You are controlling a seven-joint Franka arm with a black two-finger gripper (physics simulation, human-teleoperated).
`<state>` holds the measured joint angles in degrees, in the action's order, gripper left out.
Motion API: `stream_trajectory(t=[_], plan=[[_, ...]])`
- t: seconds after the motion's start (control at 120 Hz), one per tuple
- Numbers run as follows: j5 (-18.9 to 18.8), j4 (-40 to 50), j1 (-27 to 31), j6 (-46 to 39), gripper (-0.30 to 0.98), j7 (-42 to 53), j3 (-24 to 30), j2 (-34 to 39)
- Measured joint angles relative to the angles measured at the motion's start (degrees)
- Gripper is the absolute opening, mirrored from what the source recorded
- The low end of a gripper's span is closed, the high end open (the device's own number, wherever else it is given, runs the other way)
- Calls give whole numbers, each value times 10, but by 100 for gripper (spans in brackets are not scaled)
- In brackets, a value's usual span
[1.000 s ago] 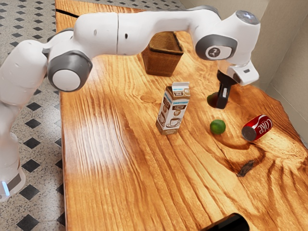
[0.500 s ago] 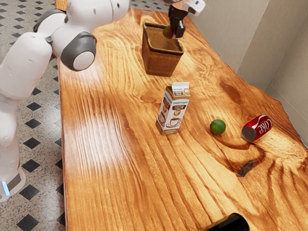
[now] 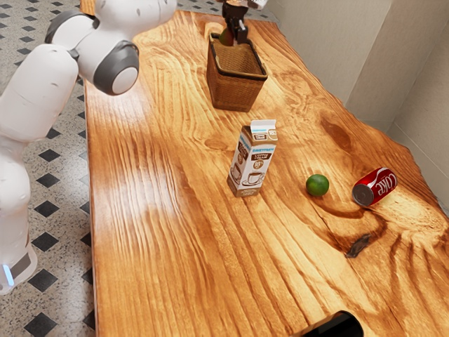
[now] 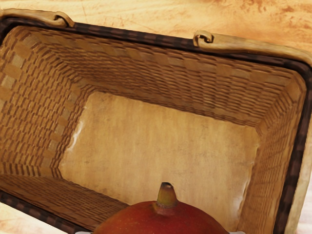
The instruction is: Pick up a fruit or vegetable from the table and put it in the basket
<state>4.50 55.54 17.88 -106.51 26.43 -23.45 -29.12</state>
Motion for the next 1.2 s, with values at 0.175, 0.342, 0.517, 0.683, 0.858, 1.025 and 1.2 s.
stream_trajectory(t=[0.175,0.342,0.517,0.683,0.858,1.025,1.2], plan=[[47,26,32,-55,31,13,0,-19],[92,28,37,-106,31,27,0,-34],[150,27,51,-142,32,38,0,-46],[220,25,54,-176,31,46,5,-59],[252,25,69,-219,32,51,29,-80],[266,23,80,-250,31,54,42,-100],[272,24,89,-264,31,56,43,-108]])
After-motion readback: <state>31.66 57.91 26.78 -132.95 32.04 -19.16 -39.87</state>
